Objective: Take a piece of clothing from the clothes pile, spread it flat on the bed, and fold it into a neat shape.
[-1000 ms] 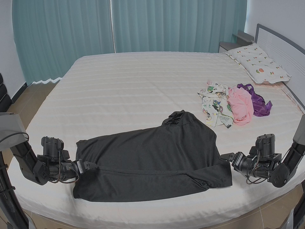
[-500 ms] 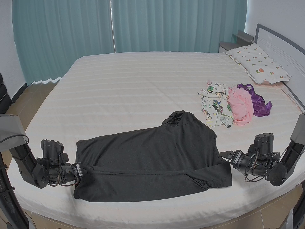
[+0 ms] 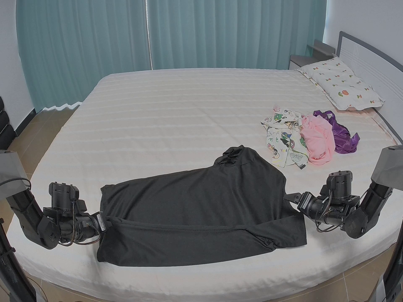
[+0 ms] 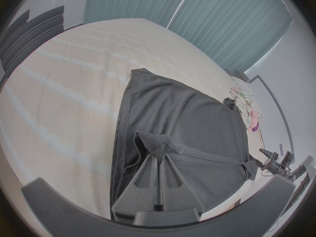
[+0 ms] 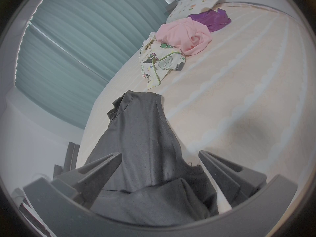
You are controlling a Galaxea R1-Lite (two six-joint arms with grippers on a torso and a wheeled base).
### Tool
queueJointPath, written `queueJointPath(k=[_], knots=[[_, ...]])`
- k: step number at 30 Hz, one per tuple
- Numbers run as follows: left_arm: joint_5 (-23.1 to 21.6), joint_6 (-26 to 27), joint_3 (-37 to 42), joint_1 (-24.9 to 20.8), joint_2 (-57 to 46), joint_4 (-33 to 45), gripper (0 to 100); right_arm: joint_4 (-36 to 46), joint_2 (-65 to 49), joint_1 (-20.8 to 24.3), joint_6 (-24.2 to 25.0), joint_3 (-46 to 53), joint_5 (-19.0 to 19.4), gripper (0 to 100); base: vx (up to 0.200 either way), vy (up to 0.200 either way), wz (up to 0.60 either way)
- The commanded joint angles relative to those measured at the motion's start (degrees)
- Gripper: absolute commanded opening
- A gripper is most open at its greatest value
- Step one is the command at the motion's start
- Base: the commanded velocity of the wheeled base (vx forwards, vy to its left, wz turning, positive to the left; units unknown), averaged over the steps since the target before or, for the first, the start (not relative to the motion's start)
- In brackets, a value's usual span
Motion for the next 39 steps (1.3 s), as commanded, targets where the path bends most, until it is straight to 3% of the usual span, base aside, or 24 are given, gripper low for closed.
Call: queueJointPath(k=[1,4,10,11,15,31,33,39], knots=[[0.0,-0.1,0.2,0.0,-0.5,-0.1,0,-0.2,3.5,0.1,-1.6,-1.8,-0.2,100,0.000,0.000,0.00],[0.0,-0.1,0.2,0.0,-0.5,0.0,0,-0.8,5.5,0.5,-5.5,-1.9,-0.5,100,0.000,0.000,0.00],[0.0,-0.1,0.3,0.0,-0.5,0.0,0,-1.8,5.3,1.3,-6.4,-0.8,-1.3,100,0.000,0.000,0.00],[0.0,-0.1,0.4,0.0,-0.5,0.0,0,-1.8,5.2,1.3,-6.5,-0.3,-2.3,0,0.000,0.000,0.00],[0.0,-0.1,0.8,-0.1,-0.6,-0.1,0,-3.2,5.0,1.2,-7.2,0.9,-3.7,0,0.000,0.000,0.00],[0.7,-0.1,6.2,0.0,-9.4,0.1,0,-14.9,4.4,0.8,-7.3,6.0,-3.7,0,0.000,0.000,0.00],[2.1,-0.4,8.1,0.4,-11.7,0.1,0,-20.6,4.5,0.7,-7.4,8.4,-3.7,0,0.000,0.000,0.00],[2.1,-2.4,11.3,1.2,-15.8,0.4,0,-27.1,4.5,0.7,-7.8,12.1,-3.5,0,0.000,0.000,0.00]])
